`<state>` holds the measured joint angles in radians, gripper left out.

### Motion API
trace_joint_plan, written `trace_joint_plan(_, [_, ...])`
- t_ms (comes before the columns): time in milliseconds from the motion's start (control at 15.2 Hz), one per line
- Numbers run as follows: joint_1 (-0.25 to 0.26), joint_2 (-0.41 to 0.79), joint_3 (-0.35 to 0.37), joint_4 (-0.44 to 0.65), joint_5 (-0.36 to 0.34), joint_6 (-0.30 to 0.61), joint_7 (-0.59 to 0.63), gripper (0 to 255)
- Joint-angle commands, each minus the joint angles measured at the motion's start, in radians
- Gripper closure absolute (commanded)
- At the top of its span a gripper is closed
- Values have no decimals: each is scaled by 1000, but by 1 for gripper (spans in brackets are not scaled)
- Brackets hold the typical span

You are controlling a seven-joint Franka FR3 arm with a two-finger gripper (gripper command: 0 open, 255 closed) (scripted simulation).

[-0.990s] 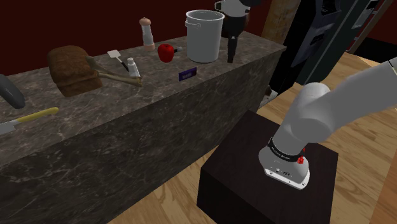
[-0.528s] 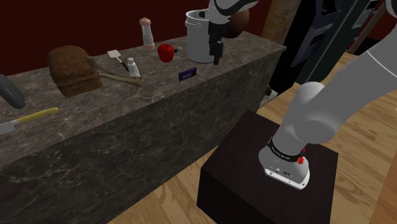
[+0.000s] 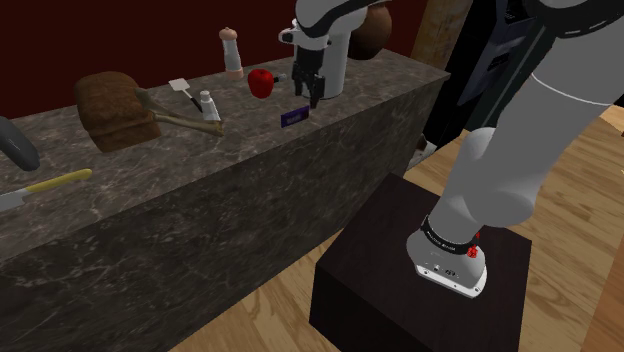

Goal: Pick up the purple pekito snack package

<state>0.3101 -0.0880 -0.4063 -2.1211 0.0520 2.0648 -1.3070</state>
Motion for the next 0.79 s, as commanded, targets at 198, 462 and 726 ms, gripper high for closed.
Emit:
trace_joint_plan(198, [15,117,0,54,92,48,-174,0])
trace_joint_plan(462, [14,140,1,25,107,98,-189,0])
trace_joint_plan(726, [13,149,1,13,114,117,-195,255])
